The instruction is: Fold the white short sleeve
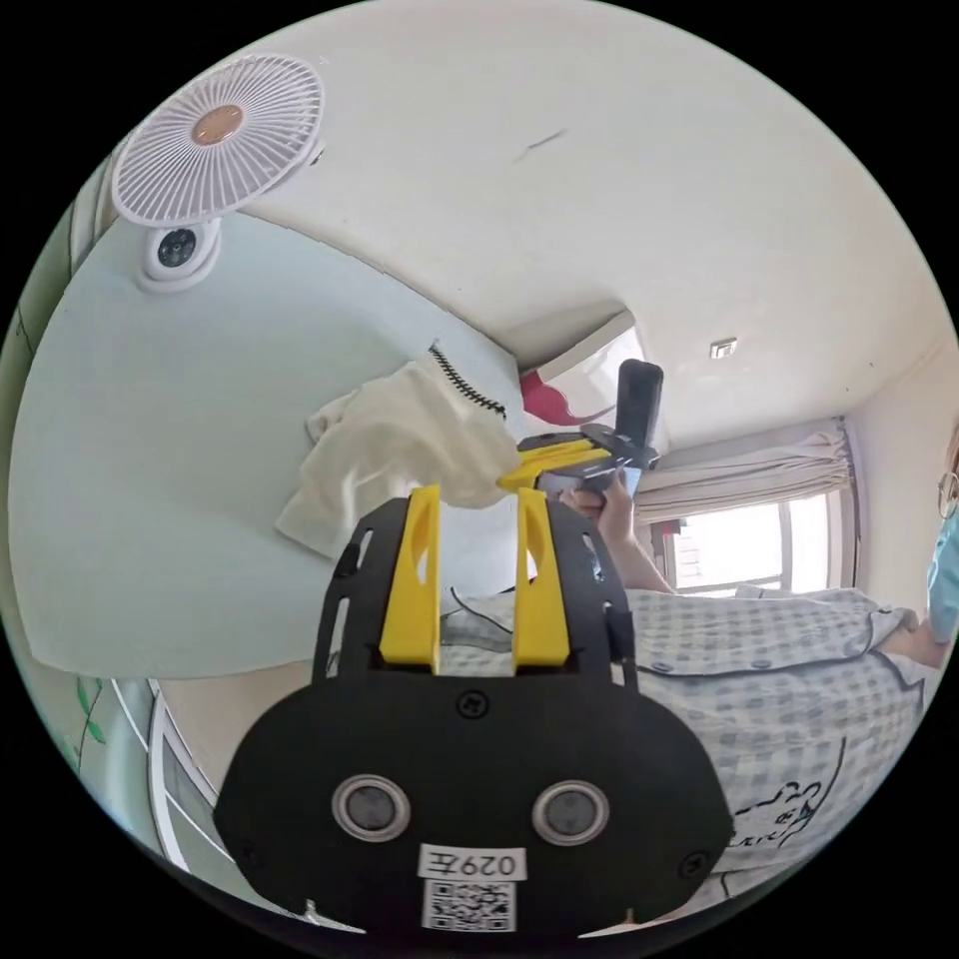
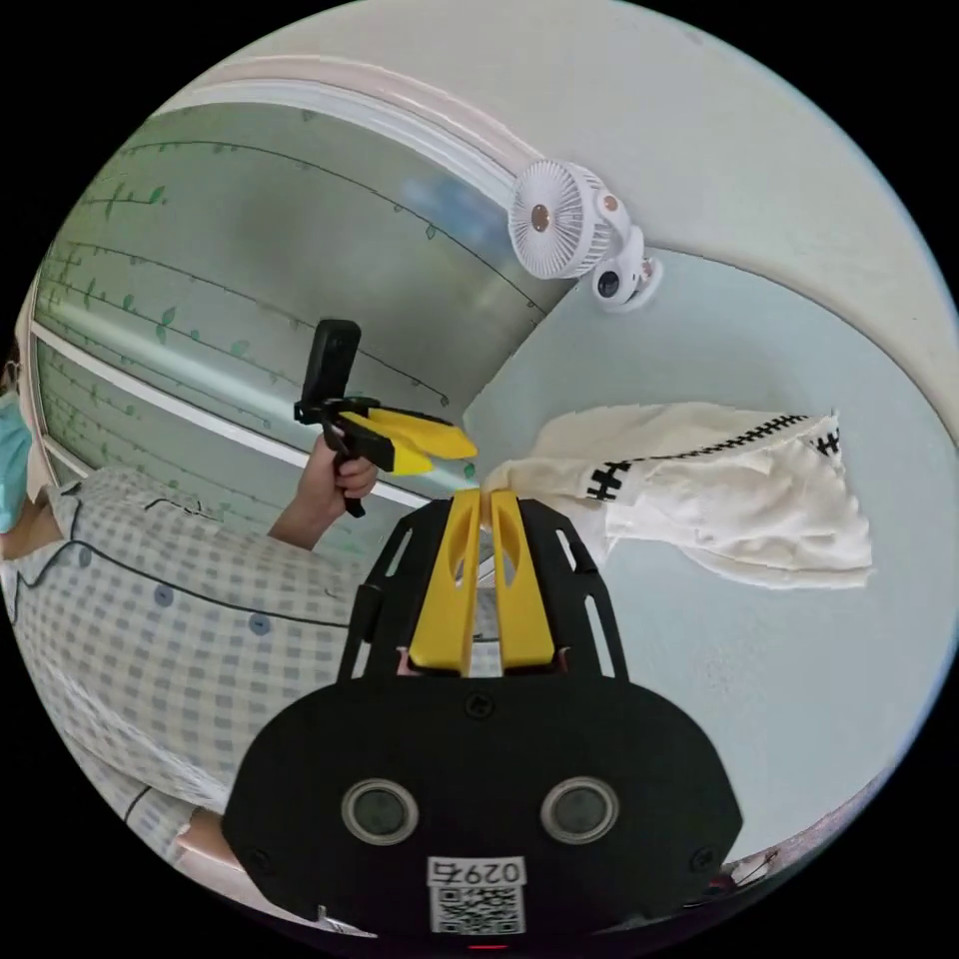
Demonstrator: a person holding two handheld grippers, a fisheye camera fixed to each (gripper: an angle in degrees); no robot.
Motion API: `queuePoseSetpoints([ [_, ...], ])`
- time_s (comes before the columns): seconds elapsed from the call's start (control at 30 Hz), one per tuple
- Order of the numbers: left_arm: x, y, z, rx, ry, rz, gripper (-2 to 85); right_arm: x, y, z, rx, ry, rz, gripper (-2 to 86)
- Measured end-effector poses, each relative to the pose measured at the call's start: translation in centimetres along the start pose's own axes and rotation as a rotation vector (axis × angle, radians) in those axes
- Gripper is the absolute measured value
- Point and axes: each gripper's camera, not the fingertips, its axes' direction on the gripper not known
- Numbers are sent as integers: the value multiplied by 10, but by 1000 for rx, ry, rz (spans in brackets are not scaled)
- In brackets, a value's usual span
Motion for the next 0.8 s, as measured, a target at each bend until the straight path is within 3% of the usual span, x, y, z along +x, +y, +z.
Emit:
queuePoseSetpoints([
  [0.17, 18, -28, 24, -215, -153, 34, 180, -19, -12, 44, -98, -22, -86, 5],
  [0.37, 15, -41, 52, -359, 30, 21, 101, -28, -11, 80, -218, -8, -133, 2],
  [0.47, 13, -40, 59, -386, 114, 19, 3, -29, -8, 80, -178, -48, -128, 3],
  [0.67, 26, -40, 44, -362, 1, 12, -9, -30, 1, 61, -136, -108, -136, 6],
  [0.8, 35, -40, 17, -318, -101, -18, -9, -6, 26, 21, -38, -60, 2, 5],
])
